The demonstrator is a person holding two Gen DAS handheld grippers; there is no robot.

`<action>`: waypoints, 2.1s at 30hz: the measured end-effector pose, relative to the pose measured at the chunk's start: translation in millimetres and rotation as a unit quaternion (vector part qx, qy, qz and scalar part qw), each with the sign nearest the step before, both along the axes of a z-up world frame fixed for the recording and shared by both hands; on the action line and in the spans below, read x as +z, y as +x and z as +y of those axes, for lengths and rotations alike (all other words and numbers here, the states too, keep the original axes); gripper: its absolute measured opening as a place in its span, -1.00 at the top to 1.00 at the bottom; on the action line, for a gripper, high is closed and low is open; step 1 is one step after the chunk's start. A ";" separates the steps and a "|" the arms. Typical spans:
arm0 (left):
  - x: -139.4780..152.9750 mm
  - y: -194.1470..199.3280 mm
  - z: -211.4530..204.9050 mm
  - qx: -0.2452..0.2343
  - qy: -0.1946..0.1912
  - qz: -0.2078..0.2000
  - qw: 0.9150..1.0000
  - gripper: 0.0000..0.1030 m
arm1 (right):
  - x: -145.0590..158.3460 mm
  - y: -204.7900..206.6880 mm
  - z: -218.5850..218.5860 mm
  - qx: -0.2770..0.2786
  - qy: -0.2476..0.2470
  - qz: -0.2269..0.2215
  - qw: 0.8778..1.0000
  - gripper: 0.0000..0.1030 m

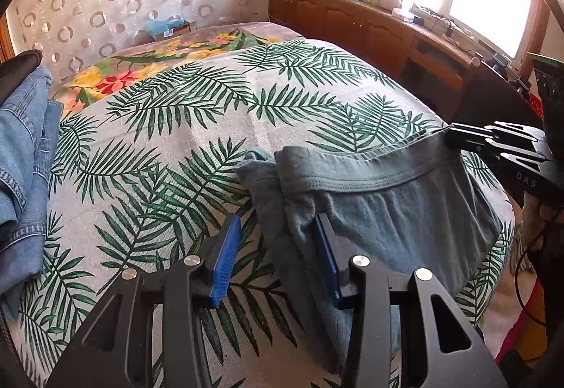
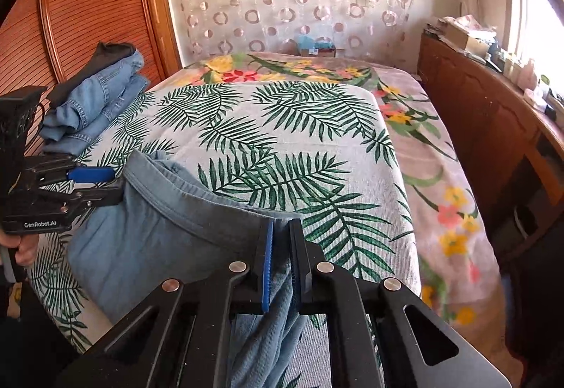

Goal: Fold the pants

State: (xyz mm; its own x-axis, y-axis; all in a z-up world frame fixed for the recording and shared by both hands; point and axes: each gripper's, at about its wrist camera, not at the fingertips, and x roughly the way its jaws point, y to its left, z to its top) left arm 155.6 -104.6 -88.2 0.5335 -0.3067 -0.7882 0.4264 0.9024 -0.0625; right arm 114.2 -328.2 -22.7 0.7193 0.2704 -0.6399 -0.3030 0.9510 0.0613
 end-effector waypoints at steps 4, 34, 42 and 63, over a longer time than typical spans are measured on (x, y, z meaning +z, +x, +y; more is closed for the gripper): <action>1.3 -4.4 -0.3 0.000 0.000 -0.004 1.000 0.15 | -1.8 -5.8 -2.1 -0.013 0.008 -0.001 1.000 0.73; -11.3 -20.7 3.4 -0.006 -0.014 0.006 1.000 0.11 | -4.5 -61.2 -14.5 -0.016 0.005 0.011 1.000 0.95; -7.2 -22.2 4.2 -0.010 -0.007 -0.003 1.000 0.09 | -5.9 -56.5 -12.5 -0.025 0.015 0.002 1.000 0.55; 7.5 -26.5 1.5 -0.013 -0.010 -0.021 1.000 0.09 | -11.8 -50.6 -10.4 -0.019 0.022 0.011 1.000 0.36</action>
